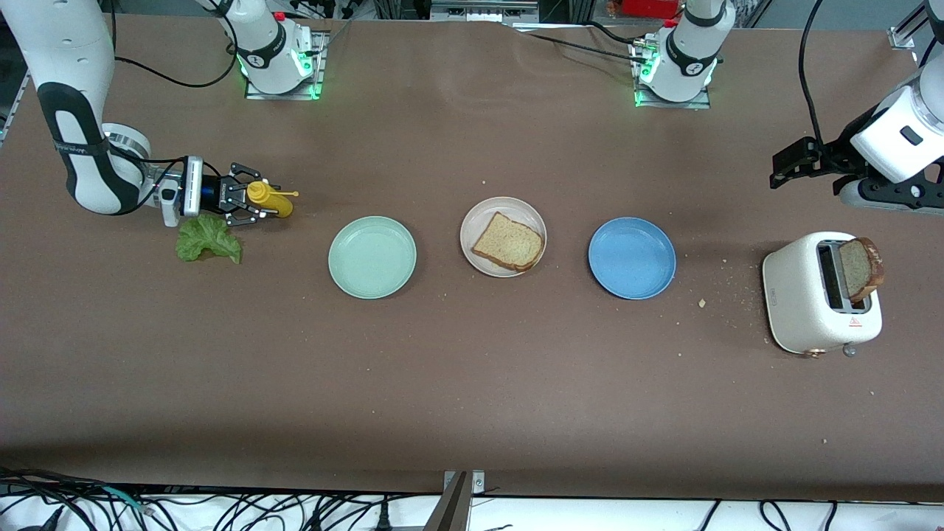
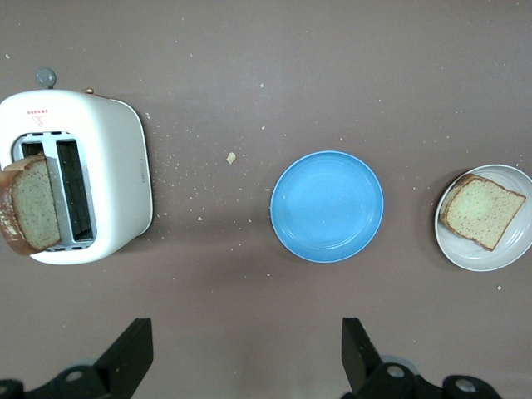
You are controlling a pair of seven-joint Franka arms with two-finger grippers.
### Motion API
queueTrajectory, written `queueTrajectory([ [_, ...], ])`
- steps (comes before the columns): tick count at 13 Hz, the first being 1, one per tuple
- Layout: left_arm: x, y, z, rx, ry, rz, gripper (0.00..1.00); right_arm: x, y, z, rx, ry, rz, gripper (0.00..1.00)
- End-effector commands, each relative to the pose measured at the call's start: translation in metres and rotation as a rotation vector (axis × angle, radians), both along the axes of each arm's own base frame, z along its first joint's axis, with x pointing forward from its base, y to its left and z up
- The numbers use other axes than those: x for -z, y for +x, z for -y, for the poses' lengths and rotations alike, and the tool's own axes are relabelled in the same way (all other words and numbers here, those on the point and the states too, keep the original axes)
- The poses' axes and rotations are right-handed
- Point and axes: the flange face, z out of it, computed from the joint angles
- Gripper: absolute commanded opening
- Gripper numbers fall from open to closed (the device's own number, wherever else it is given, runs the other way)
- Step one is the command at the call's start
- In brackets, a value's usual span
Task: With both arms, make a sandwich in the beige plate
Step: 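Grasp the yellow squeeze bottle with the right gripper and lift, then carry the squeeze bottle toward the beige plate with the right gripper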
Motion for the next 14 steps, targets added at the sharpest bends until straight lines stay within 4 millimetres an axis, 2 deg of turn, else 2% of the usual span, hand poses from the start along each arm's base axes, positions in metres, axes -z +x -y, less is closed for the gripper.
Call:
queueTrajectory([
  [1, -0.006, -0.006, 0.001, 0.002, -0.020, -0.001, 1.00, 0.000, 0.004, -0.001, 0.013, 0.005, 0.008, 0.00],
  [3, -0.006, -0.005, 0.001, 0.002, -0.020, 0.000, 1.00, -0.020, 0.028, -0.013, 0.001, -0.020, 0.008, 0.00],
  [4, -0.005, -0.004, 0.001, 0.002, -0.020, 0.000, 1.00, -0.039, 0.046, -0.023, 0.000, -0.048, -0.003, 0.00],
  [8, -0.006, -0.005, -0.001, -0.001, -0.020, 0.000, 1.00, -0.116, 0.099, -0.085, 0.006, -0.241, -0.013, 0.00],
  [10, -0.006, -0.005, -0.003, -0.004, -0.020, 0.000, 1.00, -0.143, 0.110, -0.123, 0.013, -0.349, -0.020, 0.00],
  [12, -0.006, -0.005, -0.003, -0.004, -0.020, 0.000, 1.00, -0.169, 0.113, -0.160, 0.036, -0.458, -0.046, 0.00],
  [14, -0.006, -0.005, -0.004, -0.006, -0.020, 0.000, 1.00, -0.194, 0.122, -0.208, 0.057, -0.579, -0.029, 0.00],
])
